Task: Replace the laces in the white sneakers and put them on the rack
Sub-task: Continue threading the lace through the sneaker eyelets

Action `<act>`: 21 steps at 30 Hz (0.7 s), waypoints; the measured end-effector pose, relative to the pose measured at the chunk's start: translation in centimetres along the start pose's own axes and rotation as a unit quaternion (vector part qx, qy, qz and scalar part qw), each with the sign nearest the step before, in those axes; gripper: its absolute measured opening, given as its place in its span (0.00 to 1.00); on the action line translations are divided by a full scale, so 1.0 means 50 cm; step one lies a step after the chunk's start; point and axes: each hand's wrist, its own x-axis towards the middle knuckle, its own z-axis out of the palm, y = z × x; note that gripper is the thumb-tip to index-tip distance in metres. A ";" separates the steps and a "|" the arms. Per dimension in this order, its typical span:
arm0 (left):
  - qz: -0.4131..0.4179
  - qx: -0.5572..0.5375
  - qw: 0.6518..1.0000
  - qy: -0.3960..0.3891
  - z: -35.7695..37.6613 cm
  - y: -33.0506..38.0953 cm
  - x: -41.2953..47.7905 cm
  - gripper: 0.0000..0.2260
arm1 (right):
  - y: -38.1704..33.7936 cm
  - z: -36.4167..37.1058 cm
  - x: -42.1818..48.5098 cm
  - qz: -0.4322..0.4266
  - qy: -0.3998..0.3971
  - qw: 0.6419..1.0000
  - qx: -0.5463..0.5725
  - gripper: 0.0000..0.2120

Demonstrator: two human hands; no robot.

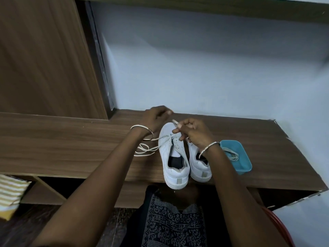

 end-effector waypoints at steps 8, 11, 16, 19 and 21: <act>0.041 -0.058 0.994 -0.079 0.060 0.049 -0.006 0.24 | 0.001 0.003 0.022 -0.052 0.056 0.993 -0.093 0.06; 0.039 -0.024 0.998 -0.039 0.056 0.015 -0.008 0.21 | 0.015 -0.026 0.013 -0.027 0.034 0.998 -0.047 0.04; -0.011 -0.032 0.997 -0.066 0.050 -0.034 -0.009 0.12 | 0.057 -0.052 0.008 -0.013 0.044 0.999 -0.012 0.05; -0.020 -0.045 0.995 -0.082 0.059 -0.029 -0.017 0.12 | 0.065 -0.034 0.009 0.004 0.054 0.999 0.007 0.02; -0.046 -0.092 0.990 -0.098 0.064 -0.020 -0.020 0.08 | 0.067 -0.021 0.009 0.009 0.060 0.998 0.008 0.05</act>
